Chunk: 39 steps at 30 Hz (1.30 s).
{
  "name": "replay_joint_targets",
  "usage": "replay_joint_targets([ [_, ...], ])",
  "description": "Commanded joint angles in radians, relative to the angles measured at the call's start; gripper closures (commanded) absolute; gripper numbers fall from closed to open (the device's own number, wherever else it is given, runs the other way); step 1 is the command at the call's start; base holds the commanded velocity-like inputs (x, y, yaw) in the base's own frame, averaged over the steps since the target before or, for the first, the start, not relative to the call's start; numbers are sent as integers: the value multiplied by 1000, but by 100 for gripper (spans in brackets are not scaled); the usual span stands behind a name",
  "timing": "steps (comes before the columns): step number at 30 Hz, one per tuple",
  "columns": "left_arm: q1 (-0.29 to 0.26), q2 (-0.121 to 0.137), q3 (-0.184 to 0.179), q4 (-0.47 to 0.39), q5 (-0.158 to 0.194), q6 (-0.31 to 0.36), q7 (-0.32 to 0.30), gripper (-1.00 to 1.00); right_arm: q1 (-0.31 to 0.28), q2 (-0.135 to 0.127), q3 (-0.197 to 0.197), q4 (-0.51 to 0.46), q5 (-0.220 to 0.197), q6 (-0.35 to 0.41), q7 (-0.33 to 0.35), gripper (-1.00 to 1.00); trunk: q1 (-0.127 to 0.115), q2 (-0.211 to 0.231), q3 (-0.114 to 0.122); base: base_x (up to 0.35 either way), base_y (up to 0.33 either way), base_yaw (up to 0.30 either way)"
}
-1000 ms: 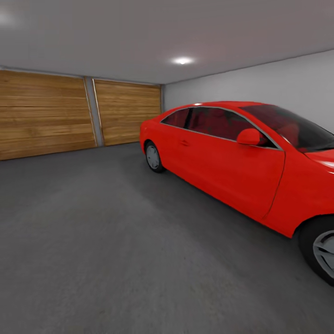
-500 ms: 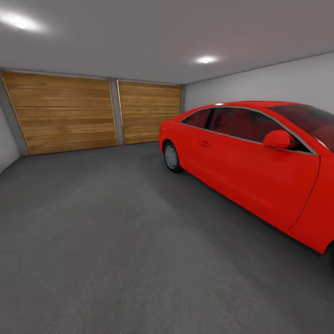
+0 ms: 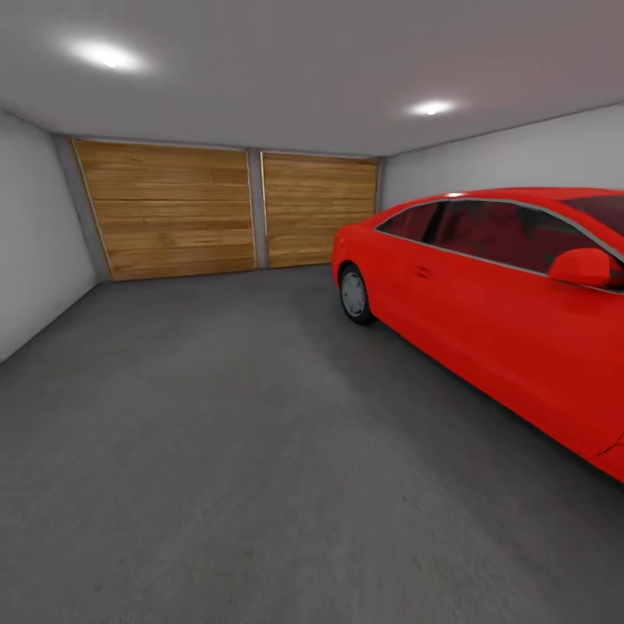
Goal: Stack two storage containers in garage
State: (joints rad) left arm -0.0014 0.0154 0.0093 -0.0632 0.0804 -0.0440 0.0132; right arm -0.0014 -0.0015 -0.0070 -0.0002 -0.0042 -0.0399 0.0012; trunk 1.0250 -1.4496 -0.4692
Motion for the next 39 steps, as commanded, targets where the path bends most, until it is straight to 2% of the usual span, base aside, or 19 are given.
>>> replay_joint_targets([
  [1, 0, 0, 0, 0, 9, -2, 1, -100, 0, 0, -1, 0, 0, -3, 0, -100, 0, 0, -1, 0, 0, 276],
  [39, 0, -3, -2, -7, 7, -4, -1, -100, 0, -2, 5, 0, 7, -3, 0, -100, 0, 0, -1, 0, 0, 276],
])
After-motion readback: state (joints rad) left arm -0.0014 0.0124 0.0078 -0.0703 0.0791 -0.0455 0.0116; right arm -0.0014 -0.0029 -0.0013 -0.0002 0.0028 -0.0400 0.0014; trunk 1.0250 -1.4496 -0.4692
